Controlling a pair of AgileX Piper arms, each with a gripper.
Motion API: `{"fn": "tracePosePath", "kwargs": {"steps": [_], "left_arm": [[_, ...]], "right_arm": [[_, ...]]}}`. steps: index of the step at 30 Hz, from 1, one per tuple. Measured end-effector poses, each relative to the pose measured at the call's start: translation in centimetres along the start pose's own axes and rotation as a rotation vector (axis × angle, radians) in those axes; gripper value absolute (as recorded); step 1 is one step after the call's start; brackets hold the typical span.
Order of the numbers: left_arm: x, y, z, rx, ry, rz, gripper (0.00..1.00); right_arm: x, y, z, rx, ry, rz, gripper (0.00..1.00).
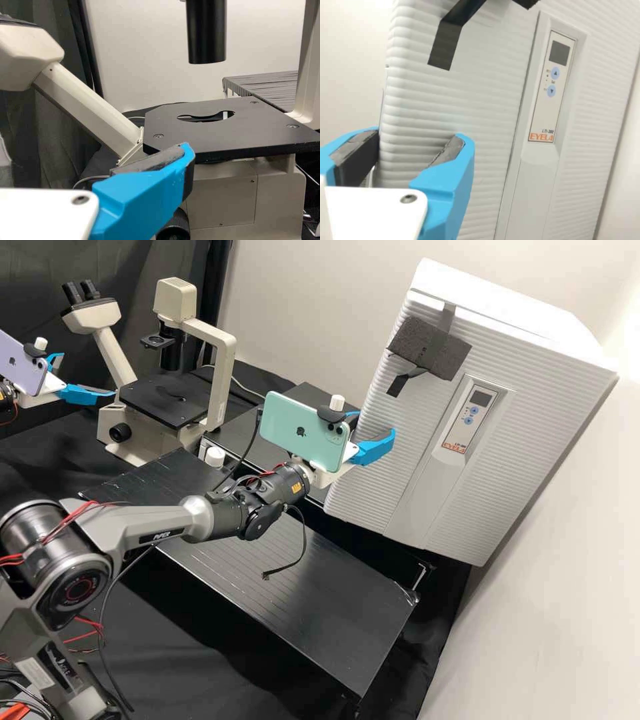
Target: Open the incubator door.
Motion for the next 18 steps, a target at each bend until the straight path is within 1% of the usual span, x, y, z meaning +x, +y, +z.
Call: {"fn": "tracePosePath", "kwargs": {"steps": [5, 9, 11, 12, 18], "left_arm": [[0.0, 0.0, 0.0, 0.0, 0.0, 0.0, 1.0], [0.0, 0.0, 0.0, 0.0, 0.0, 0.0, 1.0], [0.0, 0.0, 0.0, 0.0, 0.0, 0.0, 1.0], [0.0, 0.0, 0.0, 0.0, 0.0, 0.0, 1.0], [0.0, 0.0, 0.0, 0.0, 0.0, 0.0, 1.0]], "right_arm": [[-1.9, 0.4, 0.1, -0.003, -0.006, 0.014, 0.0], [-3.5, 0.9, 0.1, 0.037, -0.019, 0.038, 0.0], [-4.1, 1.1, 0.0, 0.048, -0.022, 0.049, 0.0], [-4.3, 1.2, 0.0, 0.059, -0.026, 0.056, 0.0], [-5.7, 1.5, 0.1, 0.075, -0.065, 0.084, 0.0]]}}
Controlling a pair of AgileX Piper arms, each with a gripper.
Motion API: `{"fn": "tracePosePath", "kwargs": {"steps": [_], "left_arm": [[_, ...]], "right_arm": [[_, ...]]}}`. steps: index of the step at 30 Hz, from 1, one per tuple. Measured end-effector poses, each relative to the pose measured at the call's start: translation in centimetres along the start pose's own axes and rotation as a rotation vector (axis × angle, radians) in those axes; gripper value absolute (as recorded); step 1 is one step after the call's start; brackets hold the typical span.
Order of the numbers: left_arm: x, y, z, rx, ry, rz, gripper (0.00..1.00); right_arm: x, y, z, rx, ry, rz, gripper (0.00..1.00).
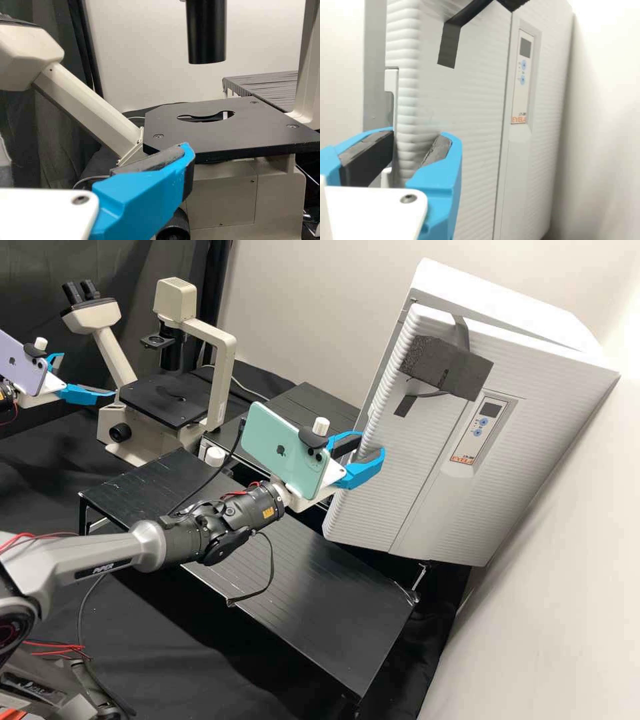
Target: Open the incubator door.
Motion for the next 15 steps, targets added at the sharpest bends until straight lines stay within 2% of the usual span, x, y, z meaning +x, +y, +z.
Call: {"fn": "tracePosePath", "kwargs": {"steps": [2, 3, 15], "left_arm": [[0.0, 0.0, 0.0, 0.0, 0.0, 0.0, 1.0], [0.0, 0.0, 0.0, 0.0, 0.0, 0.0, 1.0], [0.0, 0.0, 0.0, 0.0, 0.0, 0.0, 1.0]], "right_arm": [[-0.4, 0.2, 0.0, 0.003, -0.009, 0.006, 0.0], [-0.6, 0.3, 0.0, 0.013, -0.017, 0.009, 1.0], [-2.7, 1.8, 0.4, 0.043, -0.101, 0.093, 1.0]]}}
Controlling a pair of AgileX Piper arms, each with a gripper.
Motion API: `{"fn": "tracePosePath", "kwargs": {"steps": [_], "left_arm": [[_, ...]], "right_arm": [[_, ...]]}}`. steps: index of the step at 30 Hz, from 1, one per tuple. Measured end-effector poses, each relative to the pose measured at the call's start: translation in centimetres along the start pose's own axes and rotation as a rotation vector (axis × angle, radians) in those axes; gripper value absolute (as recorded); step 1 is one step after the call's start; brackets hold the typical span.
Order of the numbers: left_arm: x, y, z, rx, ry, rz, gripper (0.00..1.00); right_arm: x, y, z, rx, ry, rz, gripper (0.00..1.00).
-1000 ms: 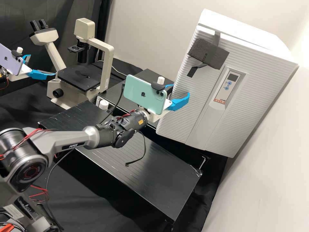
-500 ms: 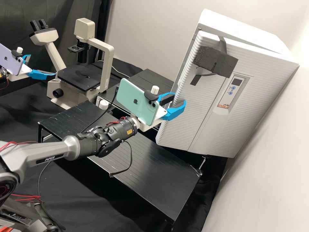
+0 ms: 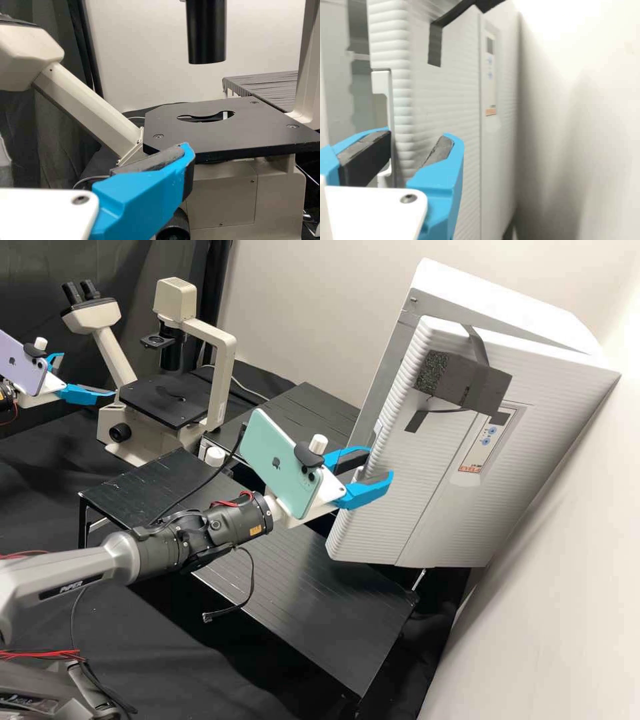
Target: Open the incubator door.
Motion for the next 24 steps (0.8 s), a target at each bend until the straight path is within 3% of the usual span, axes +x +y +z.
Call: {"fn": "tracePosePath", "kwargs": {"steps": [2, 8, 15, 19, 24], "left_arm": [[0.0, 0.0, 0.0, 0.0, 0.0, 0.0, 1.0], [0.0, 0.0, 0.0, 0.0, 0.0, 0.0, 1.0], [0.0, 0.0, 0.0, 0.0, 0.0, 0.0, 1.0], [0.0, 0.0, 0.0, 0.0, 0.0, 0.0, 1.0], [0.0, 0.0, 0.0, 0.0, 0.0, 0.0, 1.0]], "right_arm": [[-0.3, 0.4, 0.1, -0.022, -0.024, 0.023, 1.0], [-1.3, 1.1, -0.1, -0.04, -0.081, 0.118, 1.0], [-2.6, 2.7, -1.0, -0.089, -0.103, 0.374, 1.0], [-3.0, 2.6, -1.6, -0.099, -0.087, 0.414, 1.0], [-3.1, 2.2, -2.1, -0.118, -0.062, 0.402, 1.0]]}}
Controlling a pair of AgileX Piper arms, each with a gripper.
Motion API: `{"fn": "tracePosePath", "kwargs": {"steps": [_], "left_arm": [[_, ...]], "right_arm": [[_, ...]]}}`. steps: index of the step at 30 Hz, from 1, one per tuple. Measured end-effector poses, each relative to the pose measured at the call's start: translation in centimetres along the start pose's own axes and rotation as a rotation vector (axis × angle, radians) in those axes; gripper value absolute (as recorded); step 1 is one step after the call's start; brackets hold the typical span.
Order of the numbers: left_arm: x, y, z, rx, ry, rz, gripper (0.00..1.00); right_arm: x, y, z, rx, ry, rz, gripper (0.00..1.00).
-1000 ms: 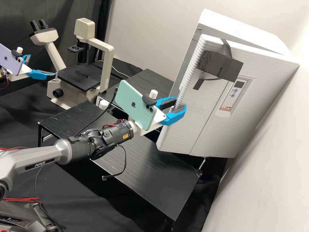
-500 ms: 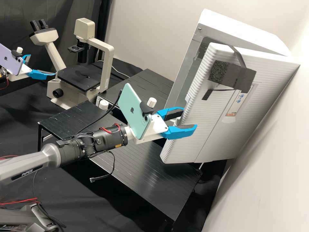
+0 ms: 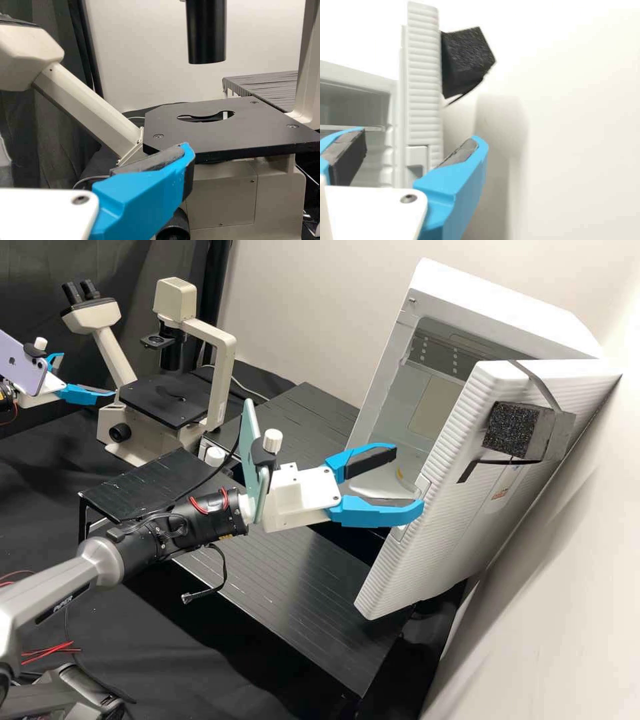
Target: Open the incubator door.
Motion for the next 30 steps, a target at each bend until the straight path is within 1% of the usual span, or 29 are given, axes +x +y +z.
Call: {"fn": "tracePosePath", "kwargs": {"steps": [3, 4, 6, 7, 9, 11, 12, 14, 15, 18, 19, 20, 21, 22, 23, 25, 26, 27, 29, 30], "left_arm": [[0.0, 0.0, 0.0, 0.0, 0.0, 0.0, 1.0], [0.0, 0.0, 0.0, 0.0, 0.0, 0.0, 1.0], [0.0, 0.0, 0.0, 0.0, 0.0, 0.0, 1.0], [0.0, 0.0, 0.0, 0.0, 0.0, 0.0, 1.0], [0.0, 0.0, 0.0, 0.0, 0.0, 0.0, 1.0], [0.0, 0.0, 0.0, 0.0, 0.0, 0.0, 1.0], [0.0, 0.0, 0.0, 0.0, 0.0, 0.0, 1.0], [0.0, 0.0, 0.0, 0.0, 0.0, 0.0, 1.0], [0.0, 0.0, 0.0, 0.0, 0.0, 0.0, 1.0], [0.0, 0.0, 0.0, 0.0, 0.0, 0.0, 1.0], [0.0, 0.0, 0.0, 0.0, 0.0, 0.0, 1.0], [0.0, 0.0, 0.0, 0.0, 0.0, 0.0, 1.0], [0.0, 0.0, 0.0, 0.0, 0.0, 0.0, 1.0], [0.0, 0.0, 0.0, 0.0, 0.0, 0.0, 1.0], [0.0, 0.0, 0.0, 0.0, 0.0, 0.0, 1.0], [0.0, 0.0, 0.0, 0.0, 0.0, 0.0, 1.0], [0.0, 0.0, 0.0, 0.0, 0.0, 0.0, 1.0], [0.0, 0.0, 0.0, 0.0, 0.0, 0.0, 1.0], [0.0, 0.0, 0.0, 0.0, 0.0, 0.0, 1.0], [0.0, 0.0, 0.0, 0.0, 0.0, 0.0, 1.0]], "right_arm": [[-0.1, -0.1, -0.7, -0.005, 0.029, -0.004, 1.0], [-0.4, -0.3, -1.2, -0.012, 0.051, 0.003, 1.0], [-1.0, -0.7, -2.1, -0.015, 0.093, 0.011, 1.0], [-1.3, -1.1, -2.6, -0.015, 0.119, -0.004, 1.0], [-1.9, -1.7, -3.6, -0.036, 0.181, -0.036, 1.0], [-2.3, -2.2, -4.2, -0.067, 0.224, -0.055, 1.0], [-2.5, -2.4, -4.5, -0.073, 0.24, -0.065, 1.0], [-2.9, -3.1, -4.9, -0.069, 0.264, -0.093, 1.0], [-3.1, -3.4, -5.1, -0.058, 0.274, -0.108, 1.0], [-3.6, -4.6, -5.3, 0.007, 0.309, -0.161, 1.0], [-3.8, -5.1, -5.3, 0.045, 0.328, -0.201, 1.0], [-4.0, -5.5, -5.3, 0.095, 0.346, -0.242, 1.0], [-4.2, -5.9, -5.3, 0.13, 0.375, -0.271, 1.0], [-4.5, -6.5, -5.0, 0.195, 0.41, -0.309, 1.0], [-4.6, -6.6, -5.0, 0.225, 0.426, -0.32, 1.0], [-5.2, -7.3, -4.7, 0.316, 0.467, -0.371, 1.0], [-5.4, -7.6, -4.6, 0.34, 0.492, -0.39, 1.0], [-5.7, -7.9, -4.5, 0.376, 0.513, -0.414, 1.0], [-6.1, -8.4, -4.4, 0.436, 0.541, -0.454, 1.0], [-6.2, -8.7, -4.3, 0.454, 0.549, -0.477, 1.0]]}}
